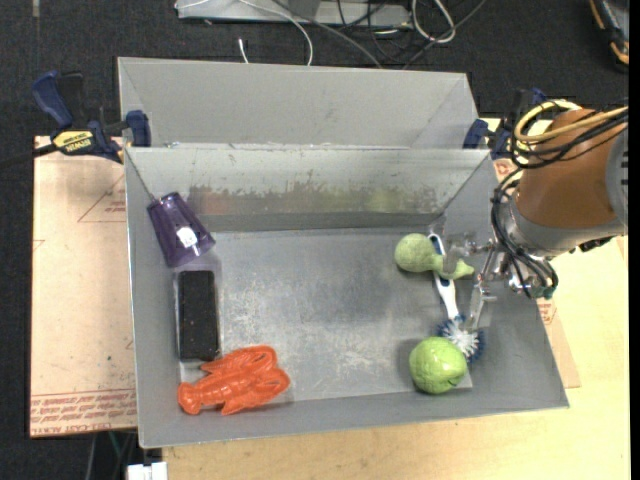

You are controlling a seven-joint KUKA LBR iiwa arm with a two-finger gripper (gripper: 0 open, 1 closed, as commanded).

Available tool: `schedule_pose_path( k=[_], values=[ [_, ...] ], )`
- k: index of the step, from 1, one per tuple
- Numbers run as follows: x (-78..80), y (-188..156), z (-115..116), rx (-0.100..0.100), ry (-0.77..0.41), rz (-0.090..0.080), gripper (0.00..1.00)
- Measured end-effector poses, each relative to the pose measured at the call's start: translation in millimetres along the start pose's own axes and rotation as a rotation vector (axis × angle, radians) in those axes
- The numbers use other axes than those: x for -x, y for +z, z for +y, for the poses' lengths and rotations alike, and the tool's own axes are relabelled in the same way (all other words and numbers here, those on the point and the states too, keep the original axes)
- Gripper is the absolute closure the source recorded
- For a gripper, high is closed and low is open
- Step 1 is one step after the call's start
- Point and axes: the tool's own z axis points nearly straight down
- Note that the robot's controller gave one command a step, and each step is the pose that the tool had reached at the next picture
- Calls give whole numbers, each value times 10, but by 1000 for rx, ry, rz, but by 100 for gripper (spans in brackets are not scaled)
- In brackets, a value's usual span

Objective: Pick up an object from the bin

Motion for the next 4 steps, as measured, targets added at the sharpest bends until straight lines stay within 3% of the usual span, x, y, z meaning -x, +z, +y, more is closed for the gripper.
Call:
schedule_pose_path(
  k=[1, 2, 3, 4],
  values=[
    [871, 625, 144, 2, 52, -1, 0],
    [895, 249, 201, -1, 104, -9, 0],
    [769, 318, 578, 3, 127, -2, 0],
    [853, 619, 737, -1, 142, -9, 0]
  ],
)
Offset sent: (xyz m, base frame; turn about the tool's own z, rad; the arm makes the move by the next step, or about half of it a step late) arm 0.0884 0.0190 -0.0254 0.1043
